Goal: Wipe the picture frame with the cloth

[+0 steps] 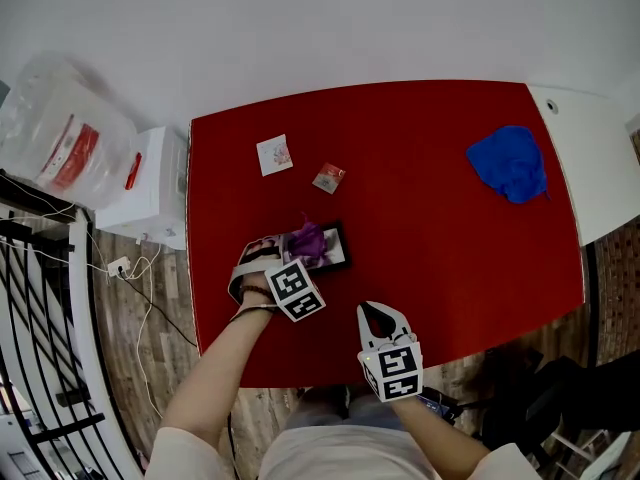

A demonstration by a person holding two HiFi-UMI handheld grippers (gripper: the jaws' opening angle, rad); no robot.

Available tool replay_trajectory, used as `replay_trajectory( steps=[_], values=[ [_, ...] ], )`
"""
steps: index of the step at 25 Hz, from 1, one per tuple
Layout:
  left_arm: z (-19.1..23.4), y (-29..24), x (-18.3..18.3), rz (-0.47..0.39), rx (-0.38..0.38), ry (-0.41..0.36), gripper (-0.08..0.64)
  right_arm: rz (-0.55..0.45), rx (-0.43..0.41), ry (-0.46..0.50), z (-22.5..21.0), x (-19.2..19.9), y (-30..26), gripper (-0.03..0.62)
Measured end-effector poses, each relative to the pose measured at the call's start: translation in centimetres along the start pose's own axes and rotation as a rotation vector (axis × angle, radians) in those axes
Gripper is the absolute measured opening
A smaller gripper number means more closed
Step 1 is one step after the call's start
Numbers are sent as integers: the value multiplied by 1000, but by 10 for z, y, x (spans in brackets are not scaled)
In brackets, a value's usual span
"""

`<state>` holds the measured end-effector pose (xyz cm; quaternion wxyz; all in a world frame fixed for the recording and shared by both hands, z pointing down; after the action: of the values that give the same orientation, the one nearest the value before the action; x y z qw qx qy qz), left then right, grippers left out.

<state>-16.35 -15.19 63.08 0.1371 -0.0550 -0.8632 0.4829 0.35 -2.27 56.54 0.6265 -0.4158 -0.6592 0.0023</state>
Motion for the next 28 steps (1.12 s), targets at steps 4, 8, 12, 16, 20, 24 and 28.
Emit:
replay_trajectory(
  steps=[4, 8, 12, 16, 20, 24, 28],
  values=[
    [17, -21, -5, 26, 4, -11, 61, 4, 11, -8, -3, 2, 5, 3],
    [8, -30, -10, 37, 17, -23, 61, 8, 12, -6, -8, 5, 6, 3],
    [-2, -28, -12, 37, 30, -34, 61, 10, 10, -7, -11, 6, 4, 3],
    [-26, -12, -15, 21, 55, -71, 61, 15, 0, -7, -8, 8, 1, 3],
    [-60, 6, -15, 8, 88, -94, 61, 9, -13, -9, -3, 6, 1, 3],
    [-78, 14, -14, 0, 96, -102, 61, 8, -17, -8, -4, 6, 0, 3],
    [-82, 20, -20, -16, 99, -107, 61, 12, -19, -11, -4, 9, 0, 3]
  ],
)
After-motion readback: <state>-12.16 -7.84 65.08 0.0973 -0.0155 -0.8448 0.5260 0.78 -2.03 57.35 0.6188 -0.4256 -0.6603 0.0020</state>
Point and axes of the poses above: the fingertips, and each gripper's own axes: y backward along the fingers, z to its left, x out of its underside, the point moved 4 cm from there along y, backward along the fingers, and after that the axes turned 4 degrees about -z, right-handed, at the moved point
